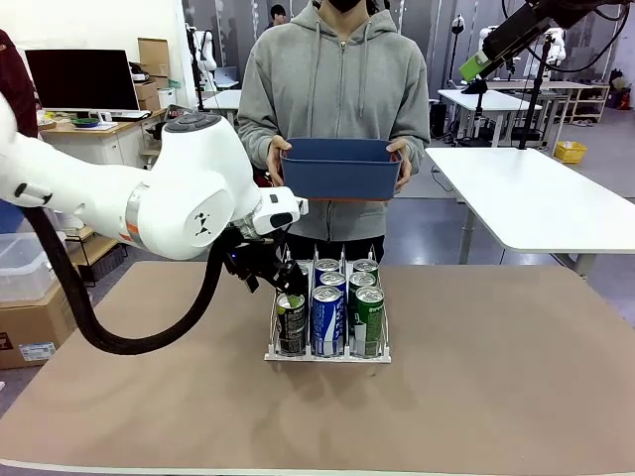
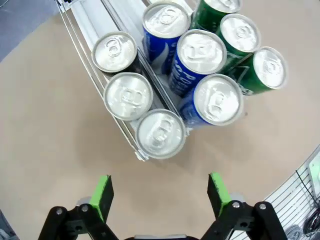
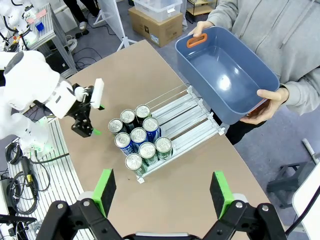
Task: Fill the beverage cans into the dispenser.
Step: Place the picked Pepsi coke in the line of the Automatic Can Dispenser with the same cans.
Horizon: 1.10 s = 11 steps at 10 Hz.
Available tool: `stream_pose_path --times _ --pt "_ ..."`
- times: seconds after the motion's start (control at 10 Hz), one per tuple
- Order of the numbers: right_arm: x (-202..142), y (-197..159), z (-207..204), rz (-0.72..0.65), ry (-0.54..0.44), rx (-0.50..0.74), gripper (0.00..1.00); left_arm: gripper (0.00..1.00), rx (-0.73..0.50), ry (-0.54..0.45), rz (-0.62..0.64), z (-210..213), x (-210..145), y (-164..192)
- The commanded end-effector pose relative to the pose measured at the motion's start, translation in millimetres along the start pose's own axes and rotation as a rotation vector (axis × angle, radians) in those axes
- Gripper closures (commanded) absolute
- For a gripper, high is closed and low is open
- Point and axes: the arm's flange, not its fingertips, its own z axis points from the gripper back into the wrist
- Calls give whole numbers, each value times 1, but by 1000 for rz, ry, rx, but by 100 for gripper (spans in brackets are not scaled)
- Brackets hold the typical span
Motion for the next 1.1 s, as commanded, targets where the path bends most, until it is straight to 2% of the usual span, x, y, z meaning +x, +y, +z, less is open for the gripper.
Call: stream_pose_path --times 0.0,0.6,0.7,0.8,0.9,1.0 --pt "0 -1 0 -1 2 5 0 0 13 14 -4 -9 7 6" --pt "0 -1 0 -1 2 5 0 0 1 18 1 -9 4 3" --pt "0 -1 0 -1 2 5 0 0 -20 40 -115 14 16 13" --pt "0 -1 0 -1 2 5 0 0 -135 99 -215 50 25 27" --pt "0 -1 0 -1 2 5 0 0 -187 110 -312 88 28 43" --pt "0 -1 0 -1 2 5 0 0 -181 47 -316 120 38 53"
